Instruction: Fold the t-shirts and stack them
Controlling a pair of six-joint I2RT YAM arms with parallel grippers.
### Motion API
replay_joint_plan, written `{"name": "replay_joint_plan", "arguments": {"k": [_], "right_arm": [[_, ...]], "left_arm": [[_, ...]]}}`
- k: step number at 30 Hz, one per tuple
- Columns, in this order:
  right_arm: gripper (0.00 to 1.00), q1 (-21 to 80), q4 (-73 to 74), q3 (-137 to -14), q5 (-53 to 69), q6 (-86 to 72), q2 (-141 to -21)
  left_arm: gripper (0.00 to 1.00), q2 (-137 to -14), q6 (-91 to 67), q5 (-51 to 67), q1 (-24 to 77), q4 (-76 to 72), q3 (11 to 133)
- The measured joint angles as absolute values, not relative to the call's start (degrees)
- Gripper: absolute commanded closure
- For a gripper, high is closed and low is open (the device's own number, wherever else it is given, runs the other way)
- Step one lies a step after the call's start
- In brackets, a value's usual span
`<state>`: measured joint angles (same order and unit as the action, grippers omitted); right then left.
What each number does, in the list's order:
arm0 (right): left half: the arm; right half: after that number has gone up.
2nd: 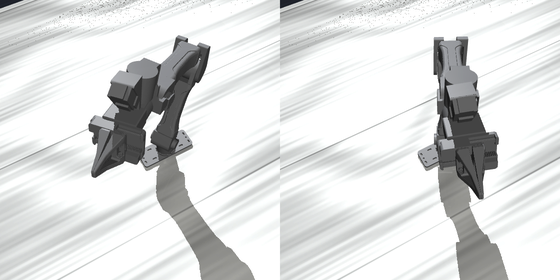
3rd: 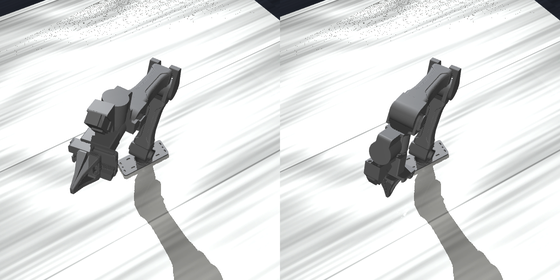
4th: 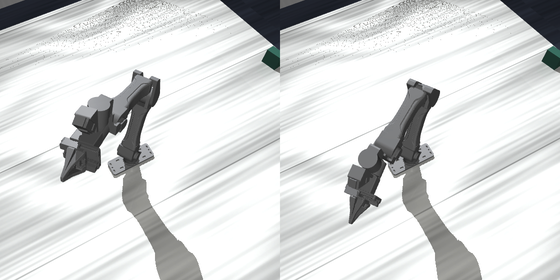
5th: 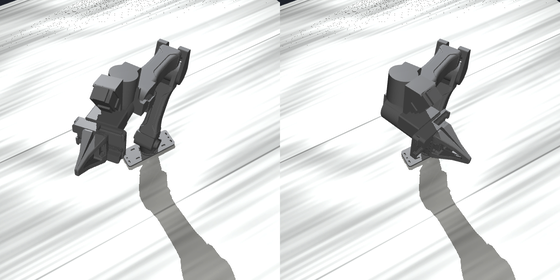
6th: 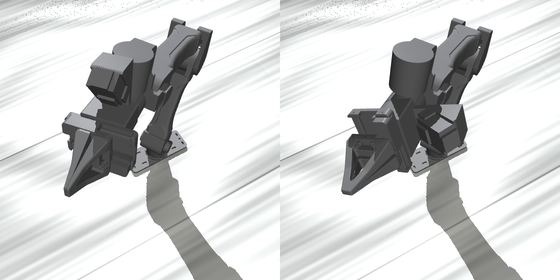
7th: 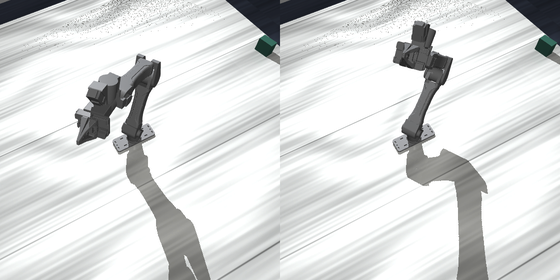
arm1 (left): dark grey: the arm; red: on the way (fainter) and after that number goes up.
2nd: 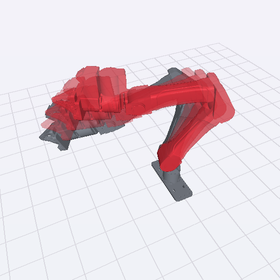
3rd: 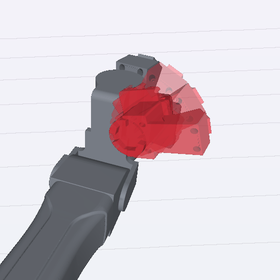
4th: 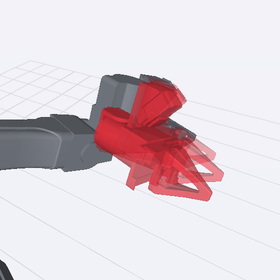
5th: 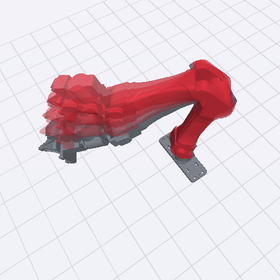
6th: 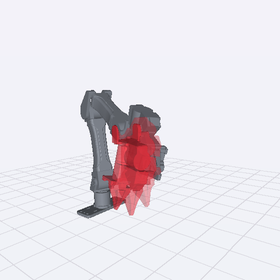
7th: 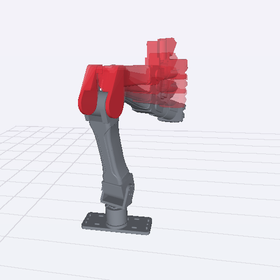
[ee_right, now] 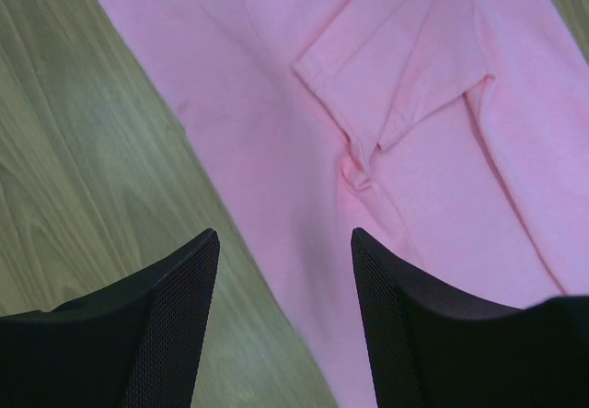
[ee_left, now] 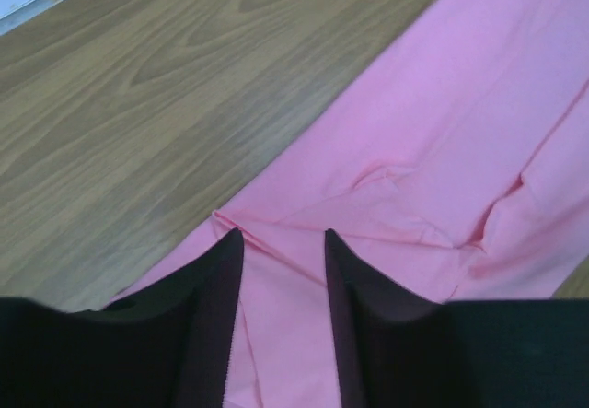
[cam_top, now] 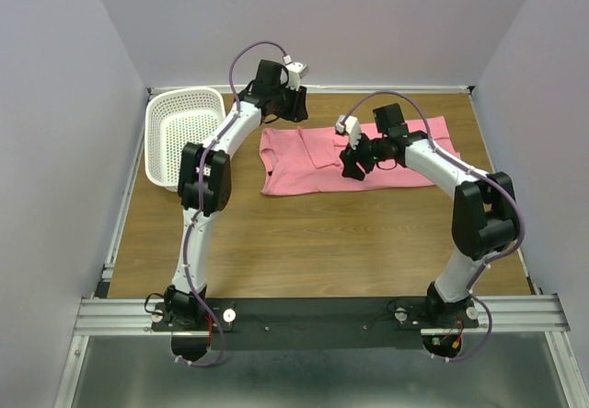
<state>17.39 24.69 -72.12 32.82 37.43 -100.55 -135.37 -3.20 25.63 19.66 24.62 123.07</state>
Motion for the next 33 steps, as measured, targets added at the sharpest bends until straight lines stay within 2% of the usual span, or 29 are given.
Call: {"name": "replay_joint_plan", "arguments": {"k": [5,8,10,13,19,21,26,30,31,33], "right_arm": [[0.33,21.85,21.85,-74.26,27.31,34.70,-102.17],[0.33,23.07,20.56,-76.20,25.26,33.36,-104.01],[0.33,23.73,19.90,-77.19,24.47,33.01,-105.21],[0.35,25.43,19.11,-78.41,21.54,33.01,-108.01],[0.37,31.11,17.43,-81.52,14.31,32.75,-114.67],[0.37,32.36,17.41,-82.30,12.36,32.62,-116.05],[0.43,32.75,16.43,-85.65,8.25,32.53,-118.78],[0.48,32.88,15.99,-86.17,5.61,32.38,-119.26],[0.54,32.95,15.97,-86.17,5.15,32.38,-119.28],[0.58,33.04,15.97,-86.17,4.45,32.27,-119.31]], "left_arm": [[0.42,-130.87,-5.23,14.74,19.40,21.87,118.54],[0.41,-123.52,-5.19,7.49,19.07,20.32,114.04],[0.37,-113.58,-4.97,3.38,18.81,16.19,105.93],[0.30,-91.98,-4.89,0.19,18.04,9.26,87.00],[0.28,-49.39,-4.56,-0.99,16.93,-5.63,55.51],[0.28,-43.00,-4.29,-1.10,16.95,-7.14,49.76],[0.28,-36.21,-3.81,-1.96,16.93,-5.06,38.28],[0.28,-34.57,-3.62,-2.17,16.93,-1.93,35.00],[0.28,-34.13,-3.62,-2.20,16.93,-1.80,34.96],[0.28,-33.52,-3.62,-2.20,16.93,-2.09,34.96]]}}
